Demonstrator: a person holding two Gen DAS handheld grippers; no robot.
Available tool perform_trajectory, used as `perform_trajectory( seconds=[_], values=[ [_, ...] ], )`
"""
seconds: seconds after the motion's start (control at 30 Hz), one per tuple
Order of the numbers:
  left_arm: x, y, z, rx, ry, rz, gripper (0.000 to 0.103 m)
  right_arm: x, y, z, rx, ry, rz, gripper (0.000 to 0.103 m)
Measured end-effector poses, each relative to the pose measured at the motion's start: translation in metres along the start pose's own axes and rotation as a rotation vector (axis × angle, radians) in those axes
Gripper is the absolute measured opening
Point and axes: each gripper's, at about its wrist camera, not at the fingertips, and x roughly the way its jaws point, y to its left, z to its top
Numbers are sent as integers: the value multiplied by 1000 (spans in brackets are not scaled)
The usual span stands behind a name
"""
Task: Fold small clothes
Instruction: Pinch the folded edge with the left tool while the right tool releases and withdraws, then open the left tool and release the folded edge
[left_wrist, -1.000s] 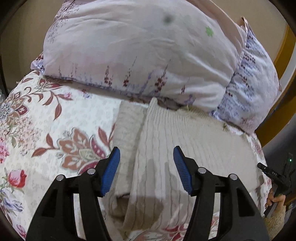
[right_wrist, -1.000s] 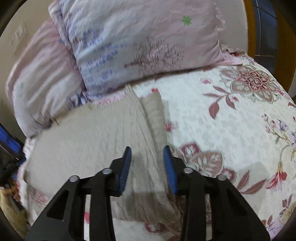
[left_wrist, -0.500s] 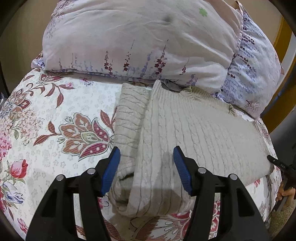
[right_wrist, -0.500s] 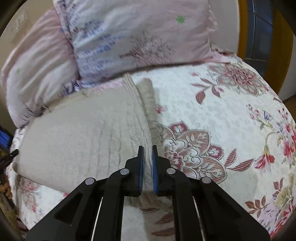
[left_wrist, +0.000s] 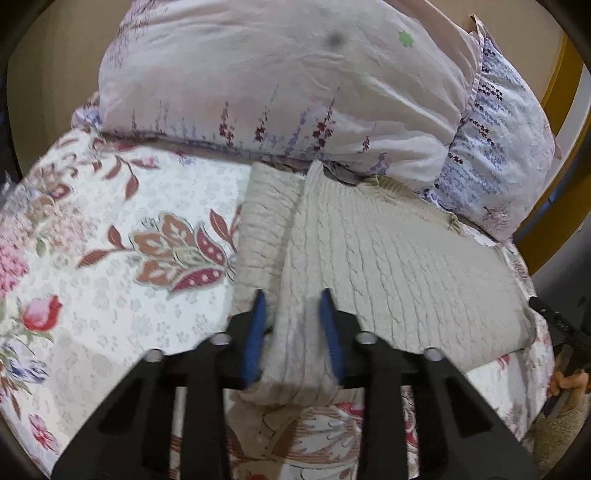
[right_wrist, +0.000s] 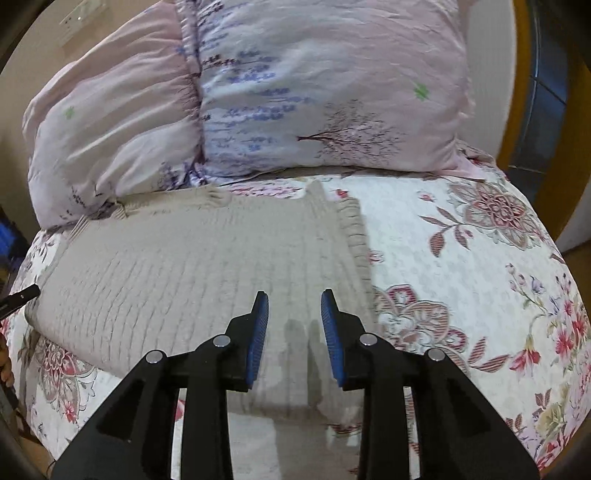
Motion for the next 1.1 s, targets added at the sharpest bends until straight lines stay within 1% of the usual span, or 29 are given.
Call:
perform_trajectory(
  seconds=[0.07,0.17,0.23,0.27,0.3,0.4,0.43,0.5,0.57,0.67,0.73,0.83,0.87,0.9,0.97,1.0,1.03,1.07,1.1],
  values=[
    [2,1,-4,-4,17,-14,12,3,2,-2,-3,10,11,31],
    [3,0,-7,7,27,3,12,7,7,-3,-11,21,18,31],
    [1,-1,-8,2,16,13,21,7,9,-5,-14,26,25,31],
    [-1,-2,-8,5,13,14,30,6,10,-6,-14,26,27,31],
    [-2,-3,-9,12,10,14,33,6,10,-6,-15,28,31,31],
    [-1,-9,-11,50,8,44,34,6,9,-7,-11,32,33,31],
    [-1,-10,-11,54,9,46,33,7,9,-7,-13,32,34,31],
    [4,-9,-13,46,33,21,8,8,9,-8,-12,35,32,31],
    [2,-7,-14,30,36,0,7,9,9,-8,-11,37,33,31],
    [-11,-1,-20,19,21,-22,7,8,11,-9,-19,35,36,31],
    [-16,4,-24,11,18,-27,7,9,11,-9,-27,34,31,31],
    [-13,8,-30,4,35,-22,7,14,12,-9,-26,41,26,31],
    [-12,8,-31,5,34,-18,8,16,12,-9,-25,44,26,31],
    [-12,6,-30,0,34,-12,13,17,13,-10,-27,46,23,31],
    [-14,4,-26,-3,21,-2,17,18,15,-11,-36,49,16,31],
    [-17,3,-23,-1,7,9,26,17,15,-11,-41,44,16,31],
    [-20,1,-19,2,-9,20,31,15,15,-11,-41,34,16,31],
    [-25,-3,-15,10,-41,36,43,12,15,-8,-38,23,18,31],
    [-30,-8,-11,24,-72,46,49,11,14,-6,-35,17,20,31]
  ],
)
